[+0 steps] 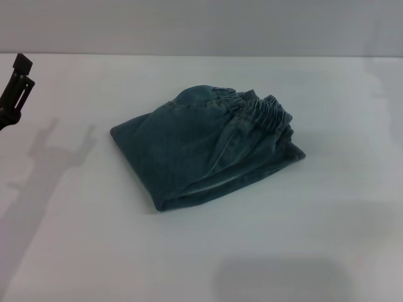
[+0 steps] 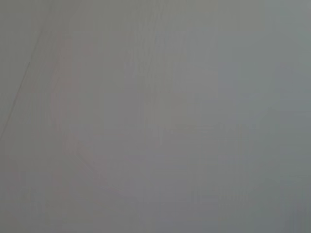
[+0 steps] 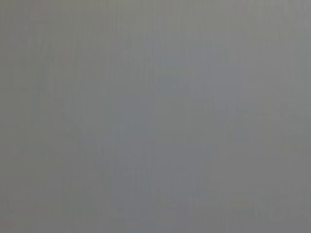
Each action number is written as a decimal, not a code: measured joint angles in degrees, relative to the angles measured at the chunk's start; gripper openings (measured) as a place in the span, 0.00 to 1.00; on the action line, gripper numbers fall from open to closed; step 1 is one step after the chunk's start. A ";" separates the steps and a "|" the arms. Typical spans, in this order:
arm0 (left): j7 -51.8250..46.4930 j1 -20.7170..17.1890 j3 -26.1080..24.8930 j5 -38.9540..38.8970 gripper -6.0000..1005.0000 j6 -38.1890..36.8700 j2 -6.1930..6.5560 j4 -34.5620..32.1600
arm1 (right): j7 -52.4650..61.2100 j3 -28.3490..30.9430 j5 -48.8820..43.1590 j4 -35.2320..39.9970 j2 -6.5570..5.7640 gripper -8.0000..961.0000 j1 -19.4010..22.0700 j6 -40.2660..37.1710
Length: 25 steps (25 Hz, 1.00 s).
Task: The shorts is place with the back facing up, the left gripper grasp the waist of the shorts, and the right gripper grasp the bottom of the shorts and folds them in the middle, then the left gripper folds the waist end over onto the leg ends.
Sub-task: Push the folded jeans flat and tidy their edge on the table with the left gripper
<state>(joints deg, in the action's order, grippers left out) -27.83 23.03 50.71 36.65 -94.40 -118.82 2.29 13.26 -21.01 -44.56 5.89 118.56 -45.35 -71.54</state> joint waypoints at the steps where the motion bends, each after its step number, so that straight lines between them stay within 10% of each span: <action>1: -0.01 0.00 0.00 0.00 0.82 0.00 0.00 0.00 | 0.07 0.01 0.00 0.00 0.00 0.61 0.00 0.00; 25: -0.03 0.09 0.00 0.00 0.82 0.07 -0.09 0.06 | 0.19 0.01 0.00 0.00 0.00 0.61 0.00 0.00</action>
<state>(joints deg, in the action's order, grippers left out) -27.86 23.12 50.71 36.65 -94.33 -118.91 2.35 13.45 -21.00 -44.56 5.89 118.56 -45.35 -71.54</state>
